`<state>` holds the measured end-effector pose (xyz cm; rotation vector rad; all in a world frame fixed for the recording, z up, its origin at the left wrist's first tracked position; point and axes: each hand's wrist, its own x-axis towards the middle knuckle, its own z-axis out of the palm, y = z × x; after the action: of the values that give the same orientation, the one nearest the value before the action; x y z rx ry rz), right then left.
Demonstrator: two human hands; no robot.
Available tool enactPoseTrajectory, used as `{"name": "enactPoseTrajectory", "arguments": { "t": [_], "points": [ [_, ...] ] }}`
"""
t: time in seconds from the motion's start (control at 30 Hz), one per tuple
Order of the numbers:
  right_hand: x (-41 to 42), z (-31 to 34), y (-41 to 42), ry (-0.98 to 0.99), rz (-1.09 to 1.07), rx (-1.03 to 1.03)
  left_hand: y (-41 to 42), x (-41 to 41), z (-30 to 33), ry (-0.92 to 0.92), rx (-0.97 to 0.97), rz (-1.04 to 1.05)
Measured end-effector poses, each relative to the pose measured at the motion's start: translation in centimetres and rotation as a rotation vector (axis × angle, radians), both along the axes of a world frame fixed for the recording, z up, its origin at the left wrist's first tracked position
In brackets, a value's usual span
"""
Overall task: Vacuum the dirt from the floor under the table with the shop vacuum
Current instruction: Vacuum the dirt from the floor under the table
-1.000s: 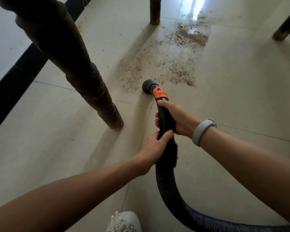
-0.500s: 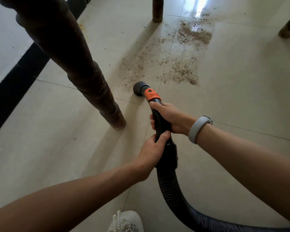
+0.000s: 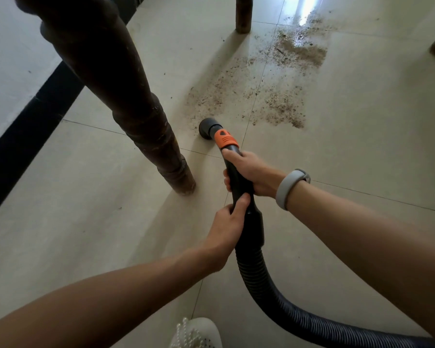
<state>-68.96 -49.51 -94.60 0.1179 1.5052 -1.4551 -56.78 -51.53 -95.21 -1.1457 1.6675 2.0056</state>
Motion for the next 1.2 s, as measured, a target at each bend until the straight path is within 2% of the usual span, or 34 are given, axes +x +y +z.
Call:
{"name": "enactPoseTrajectory", "arguments": {
  "t": [0.13,0.37,0.47,0.53,0.63,0.7,0.77,0.93,1.07,1.2],
  "points": [
    [0.3,0.1,-0.4,0.019,0.072,0.024,0.1,0.5,-0.2,-0.002,0.021,0.040],
    [0.1,0.6,-1.3,0.056,0.006,0.037,-1.1,0.0,-0.2,-0.003,0.006,0.113],
    [0.6,-0.5,0.8,0.289,0.015,0.170,-1.2,0.3,-0.3,0.008,-0.004,0.096],
    [1.8,-1.3,3.3,0.402,-0.043,0.218,-1.3,0.2,-0.3,0.026,-0.084,0.061],
    [5.1,-2.5,7.3,0.283,0.002,0.206,-1.3,-0.3,-0.1,0.074,-0.242,-0.005],
    [7.6,-2.8,9.0,0.144,0.089,0.150,-1.4,-1.1,0.2,0.092,-0.273,-0.019],
    [9.3,-2.6,9.8,0.108,0.175,0.098,-2.0,-2.5,0.4,0.076,-0.254,0.021],
    [9.4,-1.4,9.5,0.163,0.209,0.058,-3.5,-6.2,1.3,0.075,-0.048,0.104],
    [8.2,-0.5,7.9,0.281,0.113,0.027,-3.1,-7.6,2.2,0.089,-0.111,0.151],
    [8.2,-0.3,7.8,0.381,0.166,0.011,-2.9,-7.4,2.2,0.081,-0.169,0.202]
  ]
}}
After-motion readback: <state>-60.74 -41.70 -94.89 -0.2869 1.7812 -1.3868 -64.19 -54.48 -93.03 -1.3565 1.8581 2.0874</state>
